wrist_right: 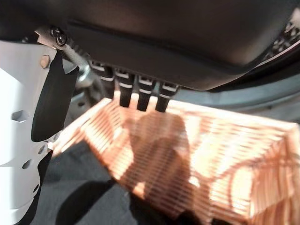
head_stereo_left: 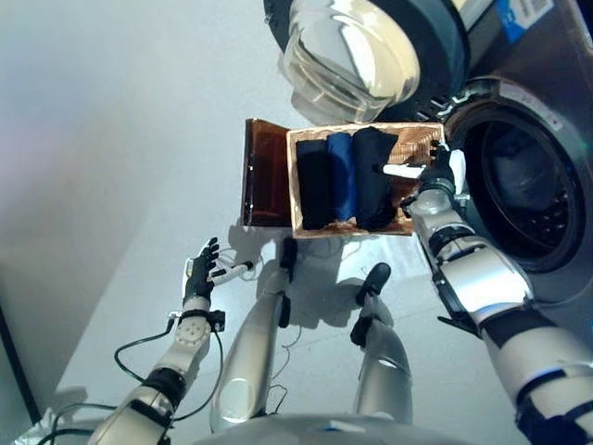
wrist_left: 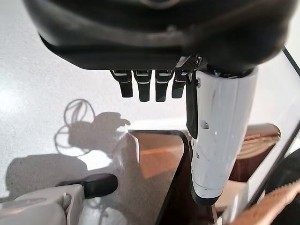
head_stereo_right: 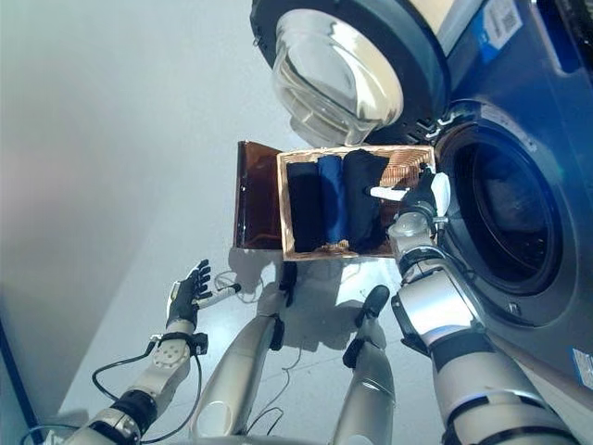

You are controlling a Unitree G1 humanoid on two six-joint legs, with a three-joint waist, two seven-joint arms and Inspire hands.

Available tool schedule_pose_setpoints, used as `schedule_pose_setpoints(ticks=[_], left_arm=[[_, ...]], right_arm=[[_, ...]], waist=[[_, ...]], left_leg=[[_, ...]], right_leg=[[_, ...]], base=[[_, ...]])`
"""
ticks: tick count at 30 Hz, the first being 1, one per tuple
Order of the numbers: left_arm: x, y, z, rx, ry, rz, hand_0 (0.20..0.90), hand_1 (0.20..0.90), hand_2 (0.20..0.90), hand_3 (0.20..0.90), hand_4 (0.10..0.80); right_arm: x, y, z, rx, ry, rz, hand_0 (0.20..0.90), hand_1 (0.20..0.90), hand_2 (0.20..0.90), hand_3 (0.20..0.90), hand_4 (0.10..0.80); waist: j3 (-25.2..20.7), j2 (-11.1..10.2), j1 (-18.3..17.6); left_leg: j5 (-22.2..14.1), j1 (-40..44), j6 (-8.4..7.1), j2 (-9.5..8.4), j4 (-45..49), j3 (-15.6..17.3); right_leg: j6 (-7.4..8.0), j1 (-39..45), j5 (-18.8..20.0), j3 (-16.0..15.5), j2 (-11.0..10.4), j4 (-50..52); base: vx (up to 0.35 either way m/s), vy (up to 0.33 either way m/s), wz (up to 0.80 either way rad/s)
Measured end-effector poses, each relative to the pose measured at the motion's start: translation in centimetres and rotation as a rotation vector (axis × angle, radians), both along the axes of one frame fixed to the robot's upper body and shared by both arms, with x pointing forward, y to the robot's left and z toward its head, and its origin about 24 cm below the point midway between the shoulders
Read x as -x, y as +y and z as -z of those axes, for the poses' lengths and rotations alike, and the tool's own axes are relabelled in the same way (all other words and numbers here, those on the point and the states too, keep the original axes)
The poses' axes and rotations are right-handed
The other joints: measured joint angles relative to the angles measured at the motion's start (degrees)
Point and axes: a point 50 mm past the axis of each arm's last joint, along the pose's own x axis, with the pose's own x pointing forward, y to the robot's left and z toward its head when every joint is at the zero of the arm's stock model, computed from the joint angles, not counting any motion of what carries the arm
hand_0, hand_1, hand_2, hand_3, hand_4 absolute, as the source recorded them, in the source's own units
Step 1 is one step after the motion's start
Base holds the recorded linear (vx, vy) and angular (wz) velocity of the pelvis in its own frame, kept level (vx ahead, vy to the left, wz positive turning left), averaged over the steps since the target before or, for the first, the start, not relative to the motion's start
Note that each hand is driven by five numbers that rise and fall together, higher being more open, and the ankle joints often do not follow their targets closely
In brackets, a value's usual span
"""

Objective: Pick up the clothes and place them into the washing machine

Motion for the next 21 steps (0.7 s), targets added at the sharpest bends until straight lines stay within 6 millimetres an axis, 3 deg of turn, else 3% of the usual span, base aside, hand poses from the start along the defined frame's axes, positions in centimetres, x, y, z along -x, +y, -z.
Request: schedule_pose_setpoints(ticks=[8,20,21], left_arm=[[-0.9,-0.1,-0.7,-0.017,-0.032,-0.015,0.900,0.900,0.900,0.900,0.800],[-1.3,-0.7,-1.3,-0.043,-0.063,0.010,0.900,0.900,0.900,0.900,0.800],[-1.3,-0.8,-1.4,-0.041,-0.068,0.013,0.900,0.900,0.900,0.900,0.800]], right_arm=[[-0.7,0.5,-1.6,0.002,-0.043,-0.006,0.900,0.900,0.900,0.900,0.800],[-0.1,-0.6,-1.2,0.030,0.001,0.071,0.900,0.900,0.900,0.900,0.800],[-0.1,-0.7,-1.2,0.043,0.001,0.076,0.755,0.755,0.755,0.755,0.696]], waist=[[1.13,0.66,1.35],[1.20,1.04,3.04],[1.38,1.38,3.28]], left_leg=[[-0.01,-1.13,0.00,-0.14,-0.13,-1.04],[0.33,-3.91,-0.47,-0.69,0.09,-2.67],[0.39,-4.22,-0.53,-0.90,0.11,-2.82]], right_leg=[[0.47,-0.73,-0.72,-0.45,-0.02,0.41],[0.45,-3.46,-2.35,-1.71,-0.90,3.01],[0.33,-3.89,-2.79,-1.76,-1.16,3.62]], base=[[0.034,0.024,0.06],[0.007,0.012,0.08],[-0.004,0.018,0.17]])
